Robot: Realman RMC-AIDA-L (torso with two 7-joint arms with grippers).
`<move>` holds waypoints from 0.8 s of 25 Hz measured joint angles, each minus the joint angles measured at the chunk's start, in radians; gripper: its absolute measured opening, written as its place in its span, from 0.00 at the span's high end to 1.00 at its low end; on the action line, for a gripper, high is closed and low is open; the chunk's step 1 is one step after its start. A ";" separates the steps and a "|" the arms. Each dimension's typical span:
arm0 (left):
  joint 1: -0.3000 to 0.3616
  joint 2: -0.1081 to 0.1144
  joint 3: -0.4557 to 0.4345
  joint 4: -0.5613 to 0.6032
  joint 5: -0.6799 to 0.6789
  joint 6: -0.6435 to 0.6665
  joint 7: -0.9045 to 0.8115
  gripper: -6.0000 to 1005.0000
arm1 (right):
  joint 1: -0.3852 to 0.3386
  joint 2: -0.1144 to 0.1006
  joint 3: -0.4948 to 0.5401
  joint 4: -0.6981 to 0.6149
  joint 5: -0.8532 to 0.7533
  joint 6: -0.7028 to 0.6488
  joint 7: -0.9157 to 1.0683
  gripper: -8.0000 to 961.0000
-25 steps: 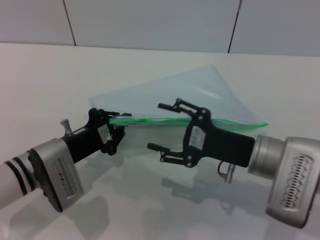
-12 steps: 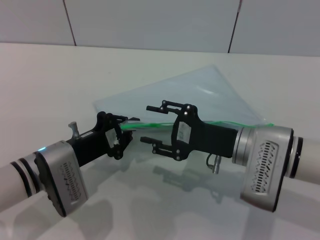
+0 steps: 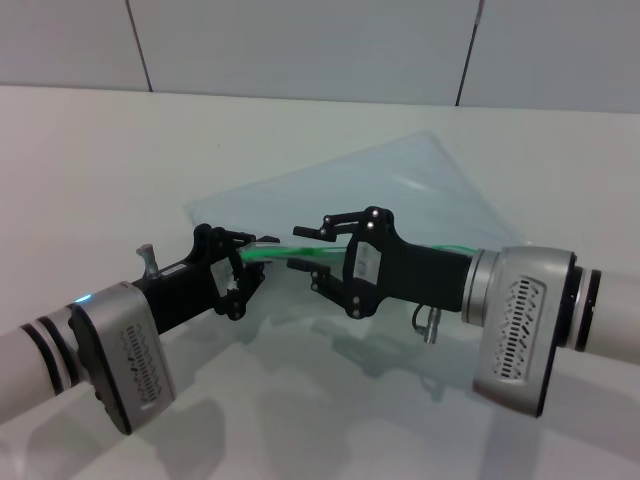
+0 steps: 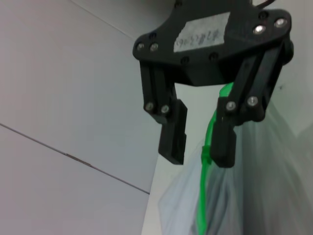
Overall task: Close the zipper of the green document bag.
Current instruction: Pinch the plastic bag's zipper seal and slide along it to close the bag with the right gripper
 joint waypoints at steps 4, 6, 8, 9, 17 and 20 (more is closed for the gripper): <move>0.000 0.000 0.000 0.000 0.000 0.000 0.001 0.94 | 0.004 0.000 0.000 0.006 0.000 0.022 0.000 0.68; -0.001 0.000 0.000 0.000 0.000 0.000 0.001 0.94 | 0.006 0.000 0.001 0.009 0.001 0.029 0.000 0.69; -0.001 0.000 0.000 0.000 0.000 0.000 0.002 0.94 | 0.007 0.000 0.001 0.010 0.001 0.031 0.000 0.68; -0.001 0.000 0.000 0.000 0.000 0.000 0.002 0.94 | 0.007 0.000 0.001 0.010 0.001 0.031 0.000 0.68; -0.001 0.000 0.000 0.000 0.000 0.000 0.003 0.94 | 0.007 0.000 0.002 0.010 -0.001 0.032 0.000 0.71; -0.002 0.000 0.000 0.001 0.001 0.001 0.004 0.94 | 0.007 0.000 0.002 0.011 -0.001 0.032 0.000 0.78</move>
